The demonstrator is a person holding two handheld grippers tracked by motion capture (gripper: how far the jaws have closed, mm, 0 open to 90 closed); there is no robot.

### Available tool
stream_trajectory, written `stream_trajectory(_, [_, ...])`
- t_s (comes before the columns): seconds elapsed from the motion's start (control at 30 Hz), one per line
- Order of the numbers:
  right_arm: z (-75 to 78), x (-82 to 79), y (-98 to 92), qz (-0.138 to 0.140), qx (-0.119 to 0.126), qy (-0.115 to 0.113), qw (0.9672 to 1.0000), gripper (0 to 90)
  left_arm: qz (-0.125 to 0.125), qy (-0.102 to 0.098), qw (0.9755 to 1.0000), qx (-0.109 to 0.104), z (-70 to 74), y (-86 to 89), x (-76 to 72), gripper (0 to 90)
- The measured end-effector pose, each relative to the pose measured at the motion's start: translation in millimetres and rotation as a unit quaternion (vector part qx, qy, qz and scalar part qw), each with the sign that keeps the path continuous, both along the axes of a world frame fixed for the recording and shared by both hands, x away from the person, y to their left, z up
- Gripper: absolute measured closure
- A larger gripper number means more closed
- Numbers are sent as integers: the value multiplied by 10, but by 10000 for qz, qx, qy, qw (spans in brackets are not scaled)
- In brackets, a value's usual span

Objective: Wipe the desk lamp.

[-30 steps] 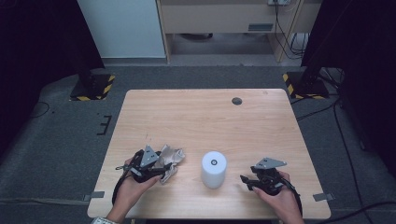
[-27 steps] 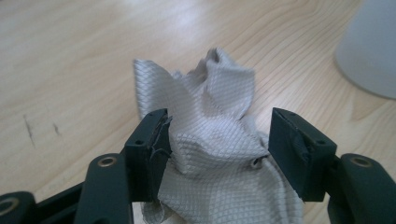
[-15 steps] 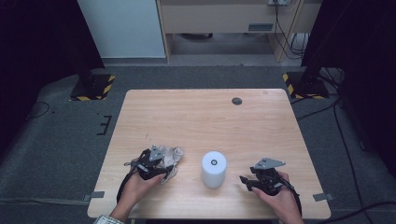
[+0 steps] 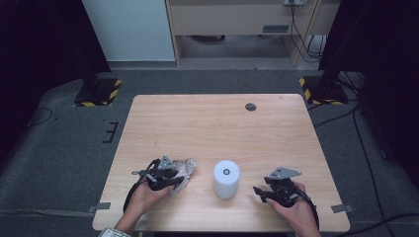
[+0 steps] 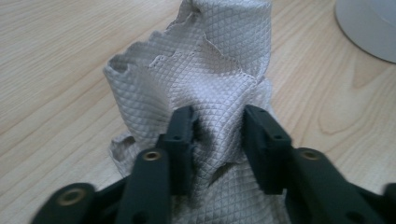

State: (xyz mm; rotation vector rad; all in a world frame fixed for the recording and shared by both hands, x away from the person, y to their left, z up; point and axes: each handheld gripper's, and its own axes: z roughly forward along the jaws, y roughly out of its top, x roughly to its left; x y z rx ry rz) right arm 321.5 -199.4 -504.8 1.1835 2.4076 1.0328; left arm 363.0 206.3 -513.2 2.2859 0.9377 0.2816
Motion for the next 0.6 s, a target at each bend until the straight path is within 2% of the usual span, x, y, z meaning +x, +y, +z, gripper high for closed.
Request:
stream_trajectory(0.1, [5,-1,1,-13,39,2,10000,415,-67,48,10000,-50,11,-7,-5,757])
stream_trajectory(0.2, [8,-5,4,5,47,-1,10000,415,-59,23,9999,-122,35,-4,-4,807])
stream_trajectory(0.33, [20,-11,-2,40,68,-44,10000,416,-70,-142,9994,-312,112,-15,-23,819])
stream_trajectory(0.47, [41,-19,-4,43,170,-99,9998,417,-139,-246,9988,-396,165,-37,-64,819])
stream_trajectory(0.6, [89,-35,7,103,308,-163,9993,417,-135,-337,9977,-567,222,-43,-100,820])
